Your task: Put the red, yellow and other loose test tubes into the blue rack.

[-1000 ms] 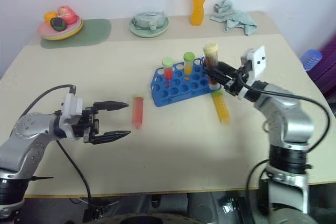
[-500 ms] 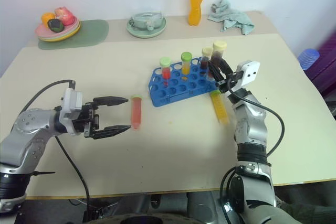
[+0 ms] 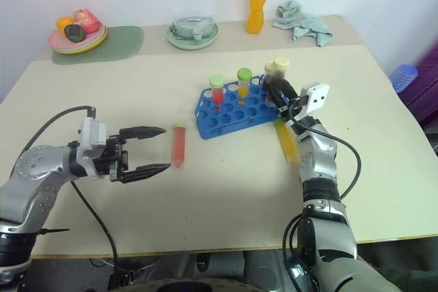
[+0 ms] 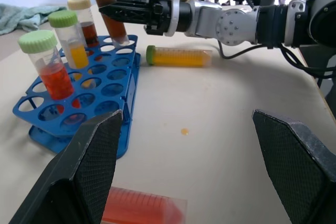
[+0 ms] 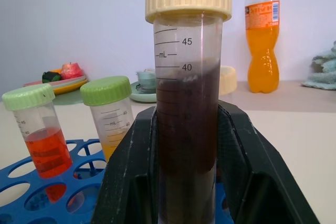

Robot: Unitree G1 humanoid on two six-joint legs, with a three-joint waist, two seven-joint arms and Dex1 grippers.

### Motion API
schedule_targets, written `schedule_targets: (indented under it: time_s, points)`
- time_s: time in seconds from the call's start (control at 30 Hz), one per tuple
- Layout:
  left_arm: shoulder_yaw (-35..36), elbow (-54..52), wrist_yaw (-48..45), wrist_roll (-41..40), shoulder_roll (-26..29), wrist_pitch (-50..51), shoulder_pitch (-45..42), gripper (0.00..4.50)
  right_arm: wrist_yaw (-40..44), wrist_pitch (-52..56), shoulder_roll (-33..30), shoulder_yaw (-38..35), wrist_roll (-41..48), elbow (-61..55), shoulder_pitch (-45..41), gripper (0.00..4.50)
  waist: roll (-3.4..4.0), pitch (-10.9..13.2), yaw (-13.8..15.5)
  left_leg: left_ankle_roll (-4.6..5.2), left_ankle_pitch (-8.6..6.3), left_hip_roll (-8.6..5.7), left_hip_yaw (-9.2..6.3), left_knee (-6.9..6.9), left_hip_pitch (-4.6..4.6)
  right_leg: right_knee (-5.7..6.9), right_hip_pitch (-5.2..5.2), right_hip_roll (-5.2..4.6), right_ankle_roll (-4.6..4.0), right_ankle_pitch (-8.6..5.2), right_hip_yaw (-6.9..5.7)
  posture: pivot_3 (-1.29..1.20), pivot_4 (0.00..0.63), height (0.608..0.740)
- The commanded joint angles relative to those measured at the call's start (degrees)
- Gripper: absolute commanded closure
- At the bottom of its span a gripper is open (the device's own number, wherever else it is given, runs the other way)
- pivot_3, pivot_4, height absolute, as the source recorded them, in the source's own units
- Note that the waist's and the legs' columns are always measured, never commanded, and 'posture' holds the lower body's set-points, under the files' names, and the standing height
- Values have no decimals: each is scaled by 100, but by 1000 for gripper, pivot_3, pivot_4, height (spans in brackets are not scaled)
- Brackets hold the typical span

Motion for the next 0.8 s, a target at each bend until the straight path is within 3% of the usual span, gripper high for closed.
schedule_targets:
  time_s: [0.03, 0.4, 0.8]
  points:
    - [181, -209, 34, -84, 68, 11, 16, 429, -1, -17, -128, -84, 124, -139, 29, 3313, 0, 0, 2, 0, 0, 0, 0, 0, 0, 0, 0, 0, 0, 0, 0, 0, 150, 739]
    - [133, -187, 108, -144, -6, 103, -97, 429, -33, 6, -202, -41, 153, -226, 168, 3313, 0, 0, -3, 0, 0, 0, 0, -3, 1, 0, 0, 0, 0, 0, 1, 0, 150, 739]
    - [165, -457, 869, -511, -362, 685, -176, 429, -299, -284, -140, 31, -123, 96, 197, 3313, 0, 0, 9, 0, 0, 0, -1, -1, 2, -1, 3, 0, 0, 0, 1, 0, 150, 739]
